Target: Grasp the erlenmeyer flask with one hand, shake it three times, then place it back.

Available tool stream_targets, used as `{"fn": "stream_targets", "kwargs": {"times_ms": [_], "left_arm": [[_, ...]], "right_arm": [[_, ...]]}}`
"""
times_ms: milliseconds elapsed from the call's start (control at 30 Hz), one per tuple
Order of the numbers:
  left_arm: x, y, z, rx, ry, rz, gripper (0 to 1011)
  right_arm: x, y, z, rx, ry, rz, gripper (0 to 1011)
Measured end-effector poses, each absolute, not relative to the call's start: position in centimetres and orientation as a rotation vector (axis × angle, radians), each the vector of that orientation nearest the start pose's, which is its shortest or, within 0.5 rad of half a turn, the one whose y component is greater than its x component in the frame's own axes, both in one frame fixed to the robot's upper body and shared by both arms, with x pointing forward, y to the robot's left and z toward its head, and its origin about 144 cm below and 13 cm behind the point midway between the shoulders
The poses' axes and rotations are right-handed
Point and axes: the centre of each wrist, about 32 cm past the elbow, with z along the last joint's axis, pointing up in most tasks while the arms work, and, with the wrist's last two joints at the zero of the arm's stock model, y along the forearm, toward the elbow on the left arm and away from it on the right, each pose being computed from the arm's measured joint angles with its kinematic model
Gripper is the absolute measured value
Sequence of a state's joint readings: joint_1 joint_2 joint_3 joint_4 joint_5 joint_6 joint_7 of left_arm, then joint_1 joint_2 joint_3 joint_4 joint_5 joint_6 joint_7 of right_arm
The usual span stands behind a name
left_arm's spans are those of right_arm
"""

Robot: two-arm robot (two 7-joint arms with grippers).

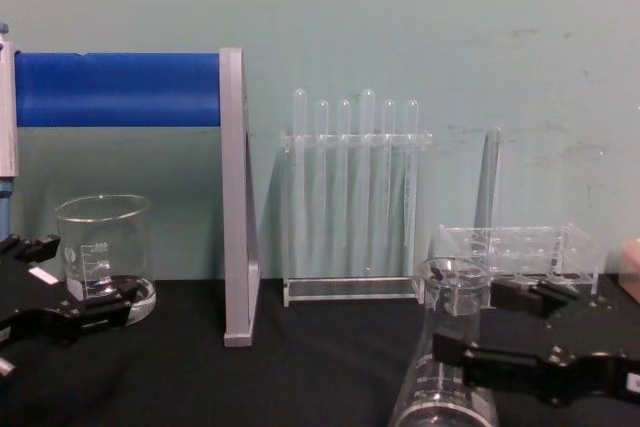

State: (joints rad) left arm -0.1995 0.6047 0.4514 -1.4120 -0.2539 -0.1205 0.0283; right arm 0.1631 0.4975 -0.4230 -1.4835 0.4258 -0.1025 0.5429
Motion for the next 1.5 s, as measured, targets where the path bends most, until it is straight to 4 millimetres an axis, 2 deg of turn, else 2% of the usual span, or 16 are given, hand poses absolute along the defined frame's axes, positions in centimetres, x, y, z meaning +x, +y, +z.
{"fn": "stream_targets", "kwargs": {"times_ms": [433, 1367, 1500], "left_arm": [[48.9, 31.0, 114.0, 0.304, -0.285, 1.248, 1001], [48.9, 31.0, 114.0, 0.304, -0.285, 1.248, 1001], [48.9, 31.0, 114.0, 0.305, -0.285, 1.248, 1001]], "right_arm": [[49.5, -25.2, 114.4, -0.075, -0.019, -0.701, 1000], [50.0, -24.5, 114.2, -0.073, -0.014, -0.715, 1000], [50.0, -24.5, 114.2, -0.073, -0.014, -0.715, 941]]}}
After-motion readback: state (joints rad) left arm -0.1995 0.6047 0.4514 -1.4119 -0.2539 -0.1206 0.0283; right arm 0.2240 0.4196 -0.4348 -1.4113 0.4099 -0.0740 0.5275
